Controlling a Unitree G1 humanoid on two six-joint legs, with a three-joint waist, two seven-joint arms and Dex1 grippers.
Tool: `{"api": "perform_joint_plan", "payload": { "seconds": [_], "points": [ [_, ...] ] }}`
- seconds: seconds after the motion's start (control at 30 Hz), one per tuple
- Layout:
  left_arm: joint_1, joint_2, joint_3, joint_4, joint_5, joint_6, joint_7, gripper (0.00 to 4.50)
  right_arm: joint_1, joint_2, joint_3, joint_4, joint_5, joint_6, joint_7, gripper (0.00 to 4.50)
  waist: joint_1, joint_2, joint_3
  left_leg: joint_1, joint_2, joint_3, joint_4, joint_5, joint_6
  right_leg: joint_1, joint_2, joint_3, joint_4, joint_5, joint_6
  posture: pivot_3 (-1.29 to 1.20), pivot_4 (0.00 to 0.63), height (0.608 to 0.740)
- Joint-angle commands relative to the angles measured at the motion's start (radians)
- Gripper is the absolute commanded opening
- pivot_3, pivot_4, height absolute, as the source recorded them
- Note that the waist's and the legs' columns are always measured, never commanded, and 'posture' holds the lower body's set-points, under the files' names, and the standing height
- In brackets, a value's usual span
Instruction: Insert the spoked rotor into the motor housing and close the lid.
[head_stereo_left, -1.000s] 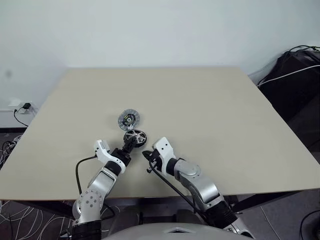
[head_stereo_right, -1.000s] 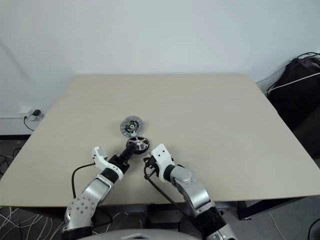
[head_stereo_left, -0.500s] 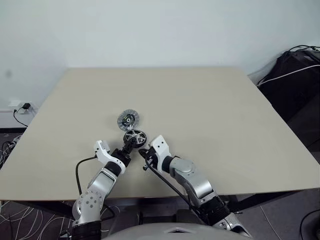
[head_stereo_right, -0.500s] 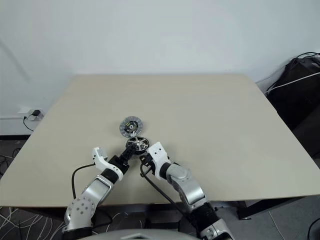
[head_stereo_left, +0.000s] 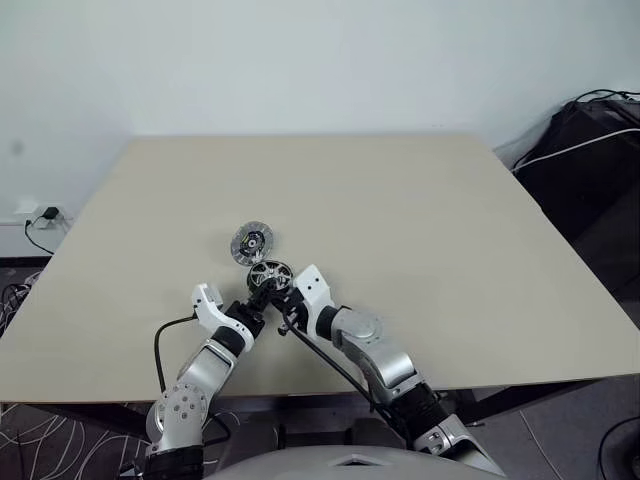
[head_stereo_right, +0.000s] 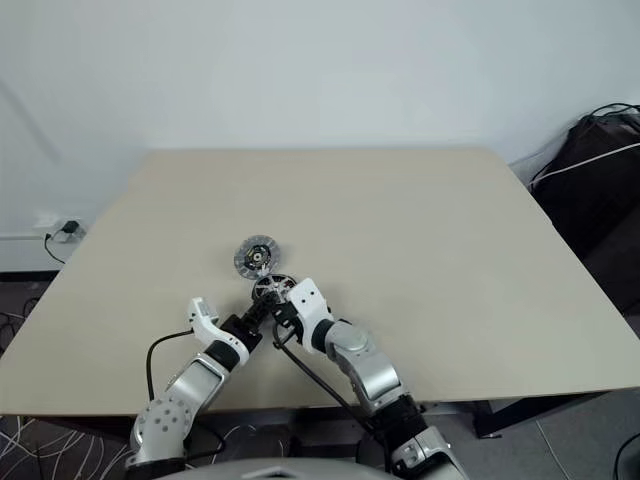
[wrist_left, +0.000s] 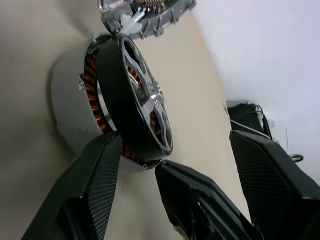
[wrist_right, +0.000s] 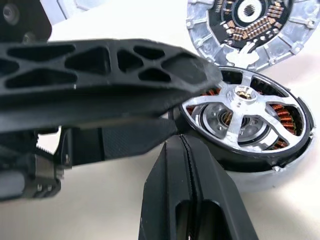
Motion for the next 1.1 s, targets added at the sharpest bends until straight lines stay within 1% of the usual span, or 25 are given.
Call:
{"api": "perform_joint_plan", "payload": {
  "seconds": [0.03, 0.47, 0.93, 0.97, 1.1],
  "points": [
    [-0.005, -0.028, -0.024, -0.03, -0.005, 0.002, -0.012, 3.61, -0.025, 0.019, -0.015, -0.003, -0.005, -0.033, -0.015, 0.0, -0.001, 0.0, 0.0, 0.0, 0.0, 0.0, 0.0, 0.0, 0.0, 0.0, 0.0, 0.0, 0.0, 0.0, 0.0, 0.0, 0.0, 0.74],
    [0.005, -0.02, -0.047, -0.031, 0.003, 0.01, -0.016, 3.61, -0.022, 0.029, -0.043, -0.002, -0.007, -0.067, -0.049, 0.0, -0.003, 0.0, 0.0, 0.0, 0.0, 0.0, 0.0, 0.0, 0.0, 0.0, 0.0, 0.0, 0.0, 0.0, 0.0, 0.0, 0.0, 0.74],
    [0.01, -0.004, -0.064, -0.028, 0.027, 0.011, -0.025, 3.61, -0.009, 0.025, -0.042, -0.026, -0.009, -0.073, -0.033, 0.0, -0.003, 0.0, 0.0, 0.0, 0.0, 0.0, -0.001, 0.0, 0.0, -0.001, 0.001, 0.0, 0.0, 0.0, 0.0, 0.0, 0.0, 0.74],
    [0.009, -0.003, -0.065, -0.03, 0.029, 0.011, -0.029, 3.61, -0.008, 0.025, -0.042, -0.026, -0.009, -0.073, -0.033, 0.0, -0.003, 0.0, 0.0, 0.0, 0.0, 0.0, -0.001, 0.0, 0.0, -0.001, 0.001, 0.0, 0.0, 0.0, 0.0, 0.0, 0.0, 0.74],
    [0.022, 0.035, -0.118, -0.077, 0.085, -0.032, -0.135, 3.61, -0.007, 0.021, -0.047, -0.03, -0.01, -0.074, -0.033, 0.0, -0.003, 0.001, 0.0, 0.0, 0.0, 0.0, -0.001, 0.0, 0.0, -0.001, 0.0, 0.0, 0.0, 0.0, -0.001, 0.0, 0.0, 0.74]
  ]
}}
